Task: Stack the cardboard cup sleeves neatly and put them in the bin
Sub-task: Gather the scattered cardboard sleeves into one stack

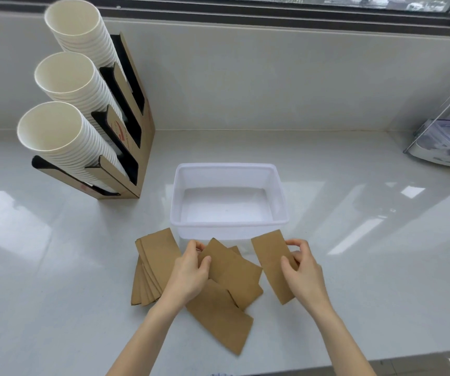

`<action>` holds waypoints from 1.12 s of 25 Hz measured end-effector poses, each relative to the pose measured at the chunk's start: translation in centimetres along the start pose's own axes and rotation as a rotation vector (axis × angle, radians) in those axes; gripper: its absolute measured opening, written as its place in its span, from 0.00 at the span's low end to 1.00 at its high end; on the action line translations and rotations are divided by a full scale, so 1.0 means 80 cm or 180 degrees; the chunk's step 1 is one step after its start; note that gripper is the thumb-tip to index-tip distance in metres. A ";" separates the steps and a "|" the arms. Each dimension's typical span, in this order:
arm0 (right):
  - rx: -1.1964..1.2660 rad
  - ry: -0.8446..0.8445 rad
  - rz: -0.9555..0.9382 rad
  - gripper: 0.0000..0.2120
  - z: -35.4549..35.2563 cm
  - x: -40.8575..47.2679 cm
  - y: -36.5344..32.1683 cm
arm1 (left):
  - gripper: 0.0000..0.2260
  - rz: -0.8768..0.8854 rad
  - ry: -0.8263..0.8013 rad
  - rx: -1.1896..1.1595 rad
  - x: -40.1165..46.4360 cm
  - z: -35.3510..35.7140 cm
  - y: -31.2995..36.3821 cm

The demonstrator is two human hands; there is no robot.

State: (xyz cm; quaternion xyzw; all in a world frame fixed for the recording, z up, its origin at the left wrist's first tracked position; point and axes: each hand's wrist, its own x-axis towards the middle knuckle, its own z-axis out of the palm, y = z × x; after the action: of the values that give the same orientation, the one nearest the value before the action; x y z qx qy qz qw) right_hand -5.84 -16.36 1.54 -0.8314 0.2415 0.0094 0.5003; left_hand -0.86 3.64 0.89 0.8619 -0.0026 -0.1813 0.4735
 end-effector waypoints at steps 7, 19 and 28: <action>0.0151 -0.0280 -0.0523 0.13 -0.003 -0.004 -0.030 | 0.07 0.0027 0.0071 -0.0360 -0.004 -0.015 -0.004; -0.0688 -0.0855 -0.1258 0.14 0.066 -0.004 -0.047 | 0.06 0.0004 0.0106 -0.1105 -0.023 -0.019 -0.001; -0.2257 -0.0740 0.0026 0.30 0.074 0.000 0.003 | 0.05 -0.0276 0.0770 -0.1052 -0.016 -0.043 -0.017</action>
State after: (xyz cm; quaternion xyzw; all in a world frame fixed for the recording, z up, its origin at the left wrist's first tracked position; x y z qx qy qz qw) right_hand -4.61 -11.50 -1.60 -0.9455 0.1682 0.1888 0.2053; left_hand -1.21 7.39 1.86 0.7873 0.1211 -0.0947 0.5971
